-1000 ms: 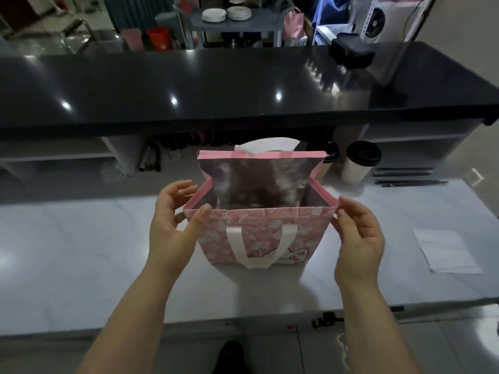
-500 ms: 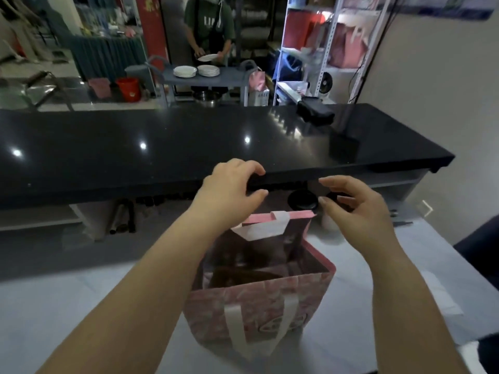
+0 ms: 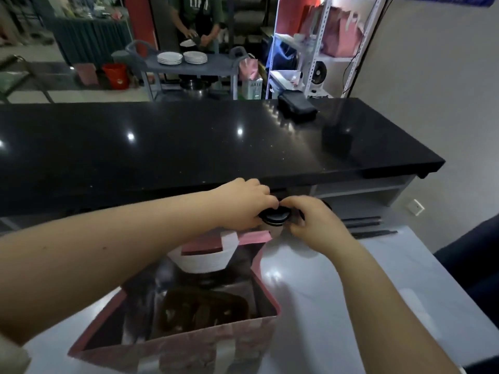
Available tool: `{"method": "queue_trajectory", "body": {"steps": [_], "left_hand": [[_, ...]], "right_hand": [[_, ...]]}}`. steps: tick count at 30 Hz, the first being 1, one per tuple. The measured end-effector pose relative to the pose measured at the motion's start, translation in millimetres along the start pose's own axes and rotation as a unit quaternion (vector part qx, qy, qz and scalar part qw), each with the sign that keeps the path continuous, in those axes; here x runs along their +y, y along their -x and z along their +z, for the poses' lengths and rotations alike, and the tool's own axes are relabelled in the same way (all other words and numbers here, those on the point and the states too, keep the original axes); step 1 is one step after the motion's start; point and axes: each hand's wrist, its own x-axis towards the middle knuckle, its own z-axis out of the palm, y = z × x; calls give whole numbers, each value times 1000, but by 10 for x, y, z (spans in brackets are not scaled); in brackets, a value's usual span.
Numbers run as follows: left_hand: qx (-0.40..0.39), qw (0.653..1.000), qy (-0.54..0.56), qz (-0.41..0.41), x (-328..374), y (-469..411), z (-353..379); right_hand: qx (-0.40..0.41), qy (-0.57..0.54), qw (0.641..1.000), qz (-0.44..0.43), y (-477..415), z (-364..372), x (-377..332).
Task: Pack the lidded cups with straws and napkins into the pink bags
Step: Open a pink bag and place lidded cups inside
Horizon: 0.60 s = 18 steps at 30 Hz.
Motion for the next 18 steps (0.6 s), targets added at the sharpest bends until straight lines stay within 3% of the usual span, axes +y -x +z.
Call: {"method": "queue_trajectory", "body": {"steps": [4, 12, 18], "left_hand": [[-61, 998, -12, -12, -11, -137, 211], [-124, 991, -49, -17, -5, -290, 434], [-109, 992, -56, -8, -95, -250, 367]], "right_hand": [[-76, 52, 996, 9, -150, 286, 332], [-97, 154, 983, -17, -666, 746, 473], [-67, 188, 979, -42, -691, 933, 525]]}}
